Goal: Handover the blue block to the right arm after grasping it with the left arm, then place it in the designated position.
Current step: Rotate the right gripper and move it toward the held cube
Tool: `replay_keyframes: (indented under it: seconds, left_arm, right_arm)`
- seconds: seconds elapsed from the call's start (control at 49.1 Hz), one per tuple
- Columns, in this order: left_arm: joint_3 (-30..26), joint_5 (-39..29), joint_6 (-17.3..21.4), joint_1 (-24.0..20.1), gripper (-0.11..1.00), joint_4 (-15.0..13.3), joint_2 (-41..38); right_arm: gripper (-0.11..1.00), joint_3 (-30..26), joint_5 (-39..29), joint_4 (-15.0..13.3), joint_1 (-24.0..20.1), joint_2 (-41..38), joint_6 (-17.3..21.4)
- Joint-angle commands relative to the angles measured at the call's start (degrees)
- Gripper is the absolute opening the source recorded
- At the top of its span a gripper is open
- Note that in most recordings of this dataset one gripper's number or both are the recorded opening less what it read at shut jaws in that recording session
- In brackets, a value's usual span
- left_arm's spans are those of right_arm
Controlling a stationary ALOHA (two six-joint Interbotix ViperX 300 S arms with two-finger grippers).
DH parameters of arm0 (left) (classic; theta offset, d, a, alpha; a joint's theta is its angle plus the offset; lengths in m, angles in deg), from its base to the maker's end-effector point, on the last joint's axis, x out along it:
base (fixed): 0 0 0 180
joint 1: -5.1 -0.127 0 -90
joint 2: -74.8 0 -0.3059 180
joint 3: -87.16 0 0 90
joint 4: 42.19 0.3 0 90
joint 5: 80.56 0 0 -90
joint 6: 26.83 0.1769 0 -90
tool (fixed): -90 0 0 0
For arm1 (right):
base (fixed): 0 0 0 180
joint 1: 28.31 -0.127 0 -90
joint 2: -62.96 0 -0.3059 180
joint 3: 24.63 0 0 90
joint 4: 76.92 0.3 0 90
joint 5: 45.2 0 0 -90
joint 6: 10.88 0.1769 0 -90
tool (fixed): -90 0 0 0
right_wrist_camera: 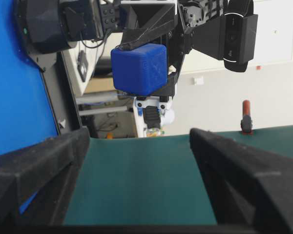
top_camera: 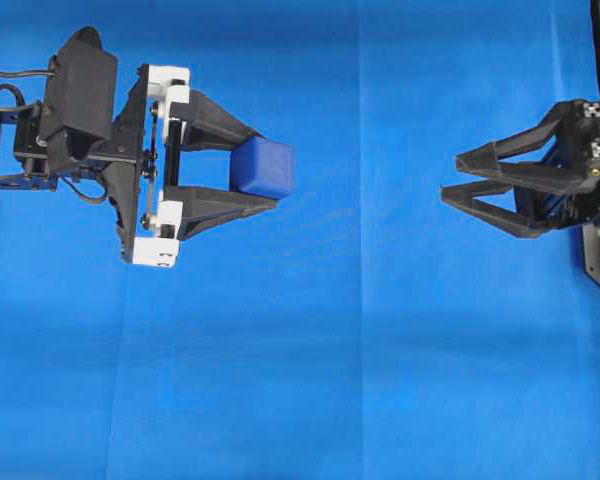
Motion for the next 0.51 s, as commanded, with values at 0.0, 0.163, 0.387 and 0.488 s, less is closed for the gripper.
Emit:
replay_keyframes:
  seconds: [0.0,0.163,0.387,0.488]
  left_arm:
    - [-0.5,0.4,0.0,0.0,0.49,0.0,1.1]
    - [-0.5,0.4,0.0,0.0,0.49,0.0,1.1]
    - [-0.5,0.4,-0.1,0.0,0.49,0.0,1.1]
    - [-0.5,0.4,-0.1,0.0,0.49,0.0,1.1]
  right_arm:
    - [0.97,-1.4,0.5,0.1,0.0,-0.1,0.2]
    - [0.97,-1.4,0.5,0.1,0.0,-0.2,0.2]
    - [0.96,-1.9,0.5,0.3,0.0,-1.1,0.2]
    - [0.96,-2.8,0.5,0.3,0.0,-3.1,0.2]
